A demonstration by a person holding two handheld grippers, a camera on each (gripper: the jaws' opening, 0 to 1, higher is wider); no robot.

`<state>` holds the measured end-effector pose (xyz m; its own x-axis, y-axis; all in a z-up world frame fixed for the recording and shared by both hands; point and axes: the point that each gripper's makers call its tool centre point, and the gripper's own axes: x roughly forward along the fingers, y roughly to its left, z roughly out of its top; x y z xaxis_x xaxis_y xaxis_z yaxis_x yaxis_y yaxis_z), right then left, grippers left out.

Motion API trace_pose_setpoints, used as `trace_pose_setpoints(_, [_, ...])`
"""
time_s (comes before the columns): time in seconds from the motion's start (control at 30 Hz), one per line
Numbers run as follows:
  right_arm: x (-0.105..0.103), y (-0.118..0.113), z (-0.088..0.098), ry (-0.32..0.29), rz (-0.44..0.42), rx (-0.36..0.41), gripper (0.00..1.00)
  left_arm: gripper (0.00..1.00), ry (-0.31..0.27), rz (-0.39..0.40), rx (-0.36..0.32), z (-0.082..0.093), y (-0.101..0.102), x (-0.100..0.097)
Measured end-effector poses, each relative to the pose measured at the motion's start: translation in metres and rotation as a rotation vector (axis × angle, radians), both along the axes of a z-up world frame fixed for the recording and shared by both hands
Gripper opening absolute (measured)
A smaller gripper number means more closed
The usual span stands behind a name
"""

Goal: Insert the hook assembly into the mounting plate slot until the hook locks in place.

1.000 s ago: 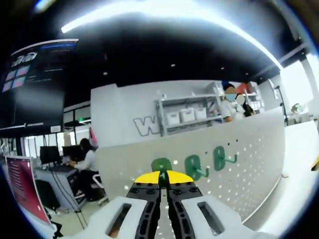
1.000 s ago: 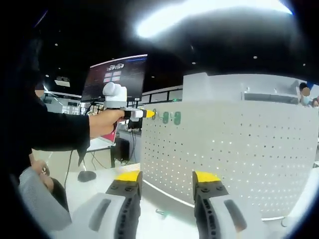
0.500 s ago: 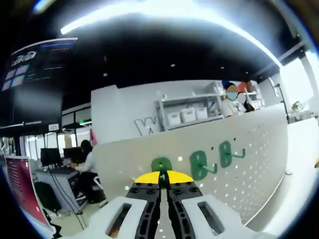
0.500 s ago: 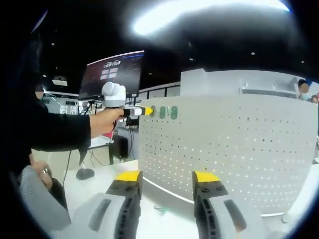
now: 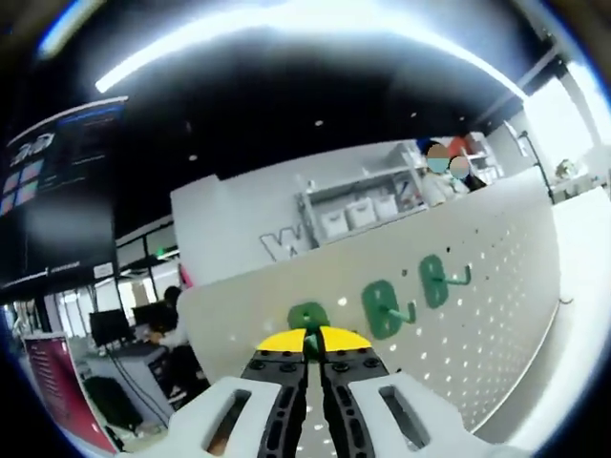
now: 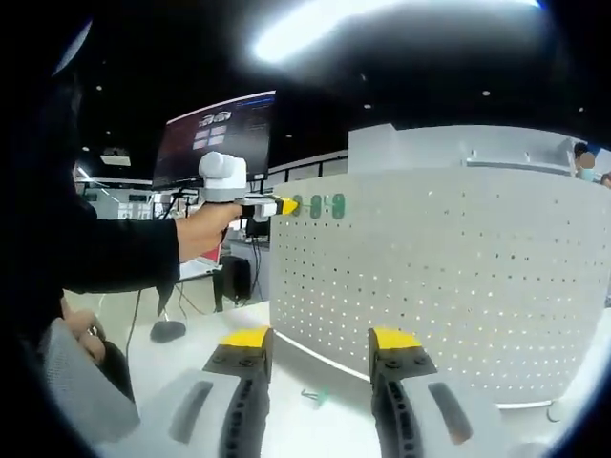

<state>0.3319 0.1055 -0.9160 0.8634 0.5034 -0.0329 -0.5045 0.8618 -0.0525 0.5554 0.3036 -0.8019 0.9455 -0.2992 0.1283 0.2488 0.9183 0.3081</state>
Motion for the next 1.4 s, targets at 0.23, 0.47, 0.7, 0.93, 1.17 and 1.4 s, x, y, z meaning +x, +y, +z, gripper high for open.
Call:
trace_pose_setpoints(0.23, [0.000,-0.001,0.001,0.002,0.000,0.014,0.38,0.04,-0.005,0.076,0.139,-0.002,-0.003,0.000])
trace_pose_setpoints(0.47, [0.000,-0.001,0.004,-0.003,0.000,0.020,0.38,0.04,0.005,0.060,0.074,-0.002,0.001,0.001])
trace_pose_setpoints(0.7, [-0.002,0.000,0.008,-0.012,0.009,0.027,0.37,0.05,0.063,-0.028,-0.231,-0.004,0.006,-0.002])
trace_pose_setpoints(0.93, [-0.005,-0.002,0.015,-0.029,0.008,0.045,0.37,0.05,0.076,0.003,-0.138,-0.012,0.004,-0.002])
trace_pose_setpoints(1.17, [-0.006,0.001,0.018,-0.036,0.019,0.052,0.37,0.08,0.077,0.003,-0.120,-0.014,0.004,-0.008])
trace_pose_setpoints(1.4, [-0.008,0.002,0.023,-0.051,0.022,0.055,0.37,0.11,0.070,-0.006,-0.119,-0.015,0.000,-0.026])
